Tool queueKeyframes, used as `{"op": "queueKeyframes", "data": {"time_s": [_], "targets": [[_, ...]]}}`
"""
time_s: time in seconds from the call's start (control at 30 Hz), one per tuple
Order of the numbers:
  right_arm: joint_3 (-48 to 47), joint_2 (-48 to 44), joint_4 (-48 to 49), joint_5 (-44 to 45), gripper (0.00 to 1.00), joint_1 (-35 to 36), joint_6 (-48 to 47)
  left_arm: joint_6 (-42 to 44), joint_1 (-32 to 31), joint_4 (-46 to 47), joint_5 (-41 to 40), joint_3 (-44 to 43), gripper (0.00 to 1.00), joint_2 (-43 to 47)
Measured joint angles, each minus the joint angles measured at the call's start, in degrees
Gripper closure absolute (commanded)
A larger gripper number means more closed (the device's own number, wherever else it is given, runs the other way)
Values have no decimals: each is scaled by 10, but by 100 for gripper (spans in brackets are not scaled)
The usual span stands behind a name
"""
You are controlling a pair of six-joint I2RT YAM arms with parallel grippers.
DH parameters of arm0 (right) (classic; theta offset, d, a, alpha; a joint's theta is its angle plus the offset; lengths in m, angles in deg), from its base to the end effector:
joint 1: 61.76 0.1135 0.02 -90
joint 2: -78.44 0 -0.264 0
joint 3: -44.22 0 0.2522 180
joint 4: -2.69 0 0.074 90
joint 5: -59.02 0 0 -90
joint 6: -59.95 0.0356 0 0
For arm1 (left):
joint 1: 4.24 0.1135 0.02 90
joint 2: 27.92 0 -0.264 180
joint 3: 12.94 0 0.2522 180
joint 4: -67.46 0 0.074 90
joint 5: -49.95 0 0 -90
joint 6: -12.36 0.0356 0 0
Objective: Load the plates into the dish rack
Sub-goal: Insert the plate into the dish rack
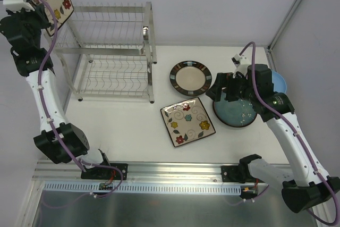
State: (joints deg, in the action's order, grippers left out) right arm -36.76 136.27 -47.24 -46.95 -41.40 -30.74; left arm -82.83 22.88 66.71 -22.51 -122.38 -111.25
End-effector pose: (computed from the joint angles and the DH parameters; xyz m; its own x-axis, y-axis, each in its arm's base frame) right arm 0.1915 0.0815 0.3874 -0.4156 -0.1666 -0.8942 -0.5698 0.8139 0.1132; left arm 0.2838 0.1333 0.5329 0.3970 0.1064 -0.9116 -0.1570 0.9865 0.0468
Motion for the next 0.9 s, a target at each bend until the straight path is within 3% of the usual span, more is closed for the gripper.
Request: {"op": "queueKeyframes", "data": {"time_s": [0.9], "targets": [[5,0,17,-29,0,-23,13,20,-1,31,6,59,100,-6]]}}
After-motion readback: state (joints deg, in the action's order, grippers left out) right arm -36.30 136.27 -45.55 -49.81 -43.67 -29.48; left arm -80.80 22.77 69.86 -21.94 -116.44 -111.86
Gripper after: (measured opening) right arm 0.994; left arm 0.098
